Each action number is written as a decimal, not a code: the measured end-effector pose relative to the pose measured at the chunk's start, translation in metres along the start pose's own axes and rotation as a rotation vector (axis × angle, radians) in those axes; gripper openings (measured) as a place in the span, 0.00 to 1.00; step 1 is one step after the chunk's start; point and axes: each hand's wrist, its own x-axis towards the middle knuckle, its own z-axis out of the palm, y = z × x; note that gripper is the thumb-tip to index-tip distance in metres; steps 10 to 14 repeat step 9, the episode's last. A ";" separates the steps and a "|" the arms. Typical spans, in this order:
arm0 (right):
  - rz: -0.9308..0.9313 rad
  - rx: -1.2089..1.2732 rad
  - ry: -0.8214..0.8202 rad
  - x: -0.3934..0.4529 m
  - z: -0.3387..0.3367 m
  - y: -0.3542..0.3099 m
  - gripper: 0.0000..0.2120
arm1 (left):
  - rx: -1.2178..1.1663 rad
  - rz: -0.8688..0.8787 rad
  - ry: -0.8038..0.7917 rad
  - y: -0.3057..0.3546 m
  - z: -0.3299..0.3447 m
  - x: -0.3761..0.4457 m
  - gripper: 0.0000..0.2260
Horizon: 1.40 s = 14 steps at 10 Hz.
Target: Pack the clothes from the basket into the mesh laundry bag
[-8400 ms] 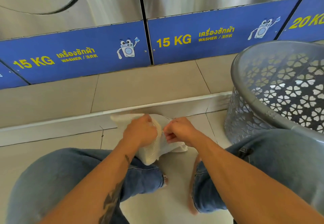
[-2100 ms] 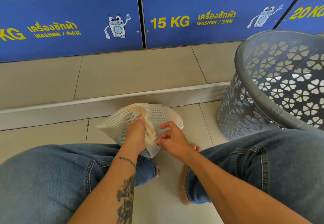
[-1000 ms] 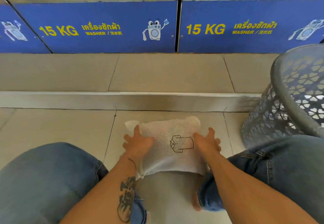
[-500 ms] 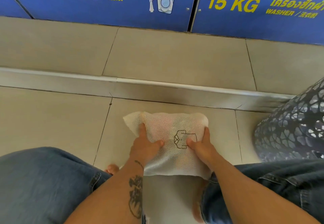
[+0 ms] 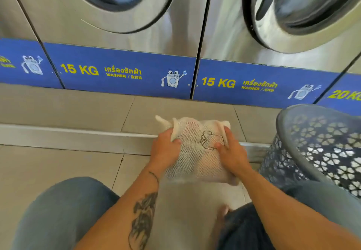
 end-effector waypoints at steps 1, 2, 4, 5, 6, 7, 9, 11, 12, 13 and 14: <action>-0.081 -0.065 0.080 0.042 -0.055 -0.030 0.31 | 0.005 0.142 0.036 0.050 -0.015 0.025 0.09; -0.122 -0.056 0.143 0.090 -0.087 -0.055 0.31 | 0.002 0.222 0.033 0.085 -0.025 0.069 0.13; -0.043 -0.041 0.067 0.204 -0.050 -0.051 0.30 | 0.134 0.189 0.127 0.071 -0.002 0.192 0.14; 0.073 -0.056 -0.190 0.243 0.020 -0.018 0.34 | 0.223 0.049 -0.085 0.013 0.039 0.238 0.28; 0.166 -0.132 -0.245 0.257 0.072 0.009 0.39 | 0.270 -0.127 -0.341 -0.035 0.074 0.258 0.34; 0.145 -0.122 -0.266 0.274 0.081 0.010 0.40 | 0.365 -0.132 -0.370 -0.045 0.084 0.275 0.34; 0.267 -0.194 -0.501 0.287 0.019 -0.034 0.37 | 0.834 -0.207 -0.426 0.020 0.043 0.287 0.33; 0.267 -0.194 -0.501 0.287 0.019 -0.034 0.37 | 0.834 -0.207 -0.426 0.020 0.043 0.287 0.33; 0.267 -0.194 -0.501 0.287 0.019 -0.034 0.37 | 0.834 -0.207 -0.426 0.020 0.043 0.287 0.33; 0.267 -0.194 -0.501 0.287 0.019 -0.034 0.37 | 0.834 -0.207 -0.426 0.020 0.043 0.287 0.33; 0.267 -0.194 -0.501 0.287 0.019 -0.034 0.37 | 0.834 -0.207 -0.426 0.020 0.043 0.287 0.33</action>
